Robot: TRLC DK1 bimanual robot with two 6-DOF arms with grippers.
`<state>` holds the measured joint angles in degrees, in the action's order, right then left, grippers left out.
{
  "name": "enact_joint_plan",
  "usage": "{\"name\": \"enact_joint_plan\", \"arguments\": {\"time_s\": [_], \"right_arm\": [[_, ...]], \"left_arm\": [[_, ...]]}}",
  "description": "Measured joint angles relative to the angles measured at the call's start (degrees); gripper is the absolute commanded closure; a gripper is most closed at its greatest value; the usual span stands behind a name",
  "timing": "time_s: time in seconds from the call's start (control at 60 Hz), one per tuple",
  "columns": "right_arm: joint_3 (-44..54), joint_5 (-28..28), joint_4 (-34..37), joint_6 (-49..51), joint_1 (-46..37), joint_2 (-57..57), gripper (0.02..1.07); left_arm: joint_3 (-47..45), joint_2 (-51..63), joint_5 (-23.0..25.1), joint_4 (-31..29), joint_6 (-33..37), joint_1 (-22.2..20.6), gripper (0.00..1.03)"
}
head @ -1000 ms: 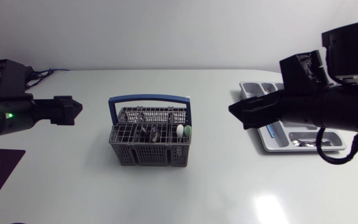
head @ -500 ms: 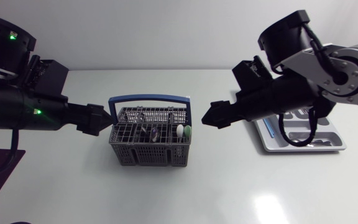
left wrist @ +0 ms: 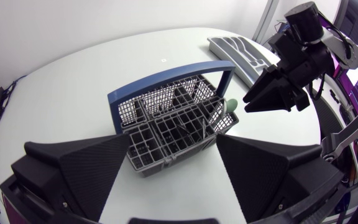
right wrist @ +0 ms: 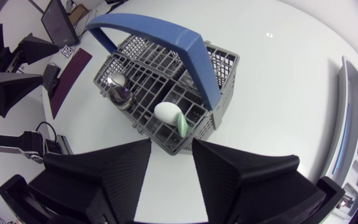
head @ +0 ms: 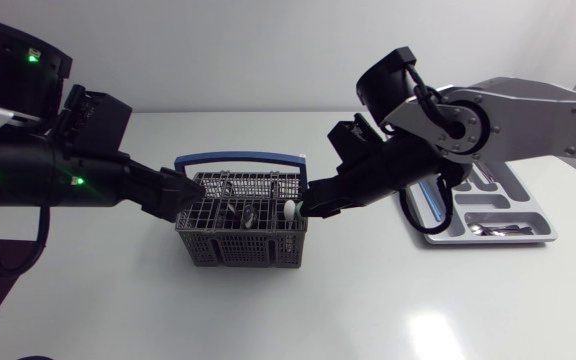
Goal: Unload the cutlery basket into the drawer organizer.
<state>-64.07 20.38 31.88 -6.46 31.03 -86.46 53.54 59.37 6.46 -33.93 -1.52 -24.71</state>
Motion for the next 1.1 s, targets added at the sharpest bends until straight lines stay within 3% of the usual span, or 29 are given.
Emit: {"name": "enact_joint_plan", "arguments": {"time_s": [0.5, 0.583, 0.7, 0.783, 1.1], "right_arm": [[-1.1, -1.2, -2.3, 0.0, 0.9, -4.3, 0.66], [-1.2, -1.8, -2.4, 0.0, 1.3, -4.6, 0.71], [-1.2, -2.4, -2.7, -0.2, 1.5, -5.0, 0.71], [-1.2, -2.9, -3.4, -0.4, 1.7, -5.2, 0.82], [-1.2, -5.2, -4.7, -0.7, 2.3, -5.3, 0.99]], "left_arm": [[-4.2, 0.0, 6.0, 3.4, 0.7, -0.8, 0.07], [-4.4, 0.0, 6.6, 4.1, 0.7, -0.8, 0.08], [-5.1, 0.0, 7.2, 4.5, 0.7, -0.8, 0.08], [-5.8, 0.0, 7.3, 5.0, 0.7, -0.8, 0.08], [-6.4, 0.0, 7.3, 5.6, 0.7, -0.8, 0.08]]}}
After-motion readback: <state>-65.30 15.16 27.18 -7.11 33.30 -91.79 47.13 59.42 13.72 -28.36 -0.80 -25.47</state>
